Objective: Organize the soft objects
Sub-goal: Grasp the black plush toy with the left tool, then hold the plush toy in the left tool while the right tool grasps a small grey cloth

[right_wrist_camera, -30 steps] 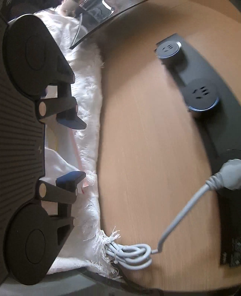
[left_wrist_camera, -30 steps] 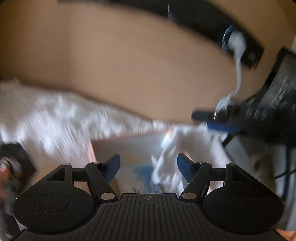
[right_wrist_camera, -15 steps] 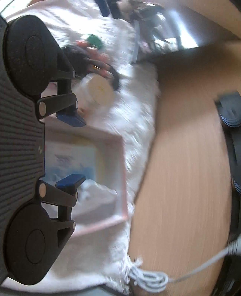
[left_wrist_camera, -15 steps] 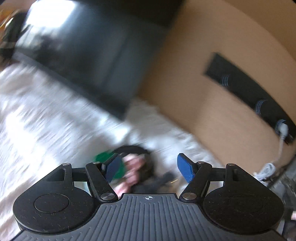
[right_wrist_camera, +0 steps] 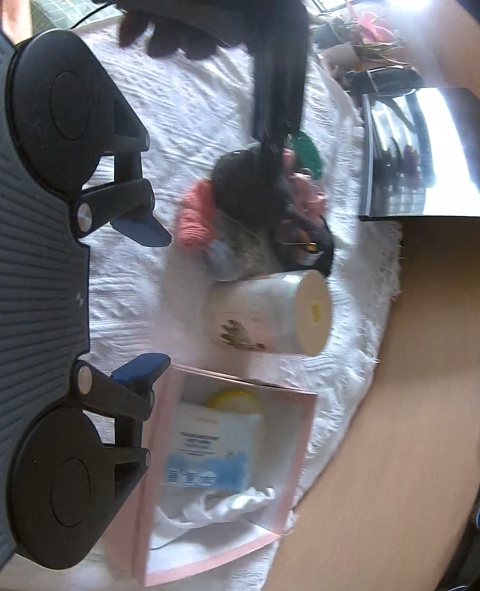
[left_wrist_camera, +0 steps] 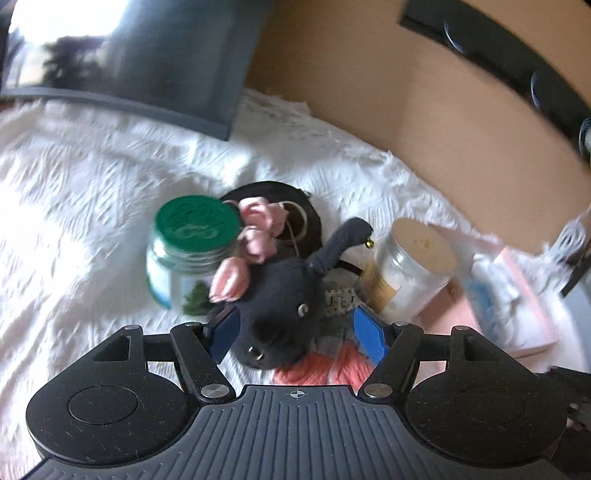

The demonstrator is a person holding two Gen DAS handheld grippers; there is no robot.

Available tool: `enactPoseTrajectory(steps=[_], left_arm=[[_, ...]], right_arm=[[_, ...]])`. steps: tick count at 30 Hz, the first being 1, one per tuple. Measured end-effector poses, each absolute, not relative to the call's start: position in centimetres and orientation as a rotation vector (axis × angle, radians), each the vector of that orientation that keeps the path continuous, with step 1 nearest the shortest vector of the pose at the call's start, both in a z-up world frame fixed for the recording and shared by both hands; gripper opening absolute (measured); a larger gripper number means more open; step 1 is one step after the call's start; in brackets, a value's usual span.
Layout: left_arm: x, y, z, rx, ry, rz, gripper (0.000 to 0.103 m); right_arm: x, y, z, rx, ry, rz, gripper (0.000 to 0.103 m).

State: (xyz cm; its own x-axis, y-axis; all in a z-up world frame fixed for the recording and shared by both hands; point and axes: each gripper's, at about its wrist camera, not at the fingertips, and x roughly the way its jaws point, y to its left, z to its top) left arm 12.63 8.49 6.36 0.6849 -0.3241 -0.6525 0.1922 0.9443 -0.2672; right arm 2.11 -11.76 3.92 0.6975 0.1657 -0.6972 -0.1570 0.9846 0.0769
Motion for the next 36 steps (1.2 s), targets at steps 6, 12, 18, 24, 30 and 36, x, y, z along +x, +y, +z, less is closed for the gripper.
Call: enactPoseTrajectory(steps=[6, 12, 18, 24, 30, 36], left_arm=[[14.0, 5.9, 5.3, -0.074, 0.776, -0.204, 0.082], [15.0, 5.9, 4.7, -0.052, 0.804, -0.163, 0.082], [15.5, 6.8, 4.5, -0.091, 0.82, -0.161, 0.076], [14.0, 8.1, 5.1, -0.113, 0.829, -0.199, 0.069], [10.3, 9.7, 6.4, -0.128, 0.827, -0.252, 0.067], [7.3, 11.9, 6.6, -0.138, 0.86, -0.26, 0.064]], right_arm=[[1.2, -11.8, 2.6, -0.021, 0.804, 0.174, 0.064], [1.9, -12.1, 1.7, 0.009, 0.836, 0.187, 0.064], [2.1, -11.4, 0.8, -0.01, 0.862, 0.223, 0.064], [2.4, -10.8, 0.5, -0.027, 0.875, 0.248, 0.064], [2.4, -10.2, 0.4, -0.05, 0.881, 0.264, 0.064], [2.2, -9.0, 0.2, -0.091, 0.885, 0.288, 0.064]])
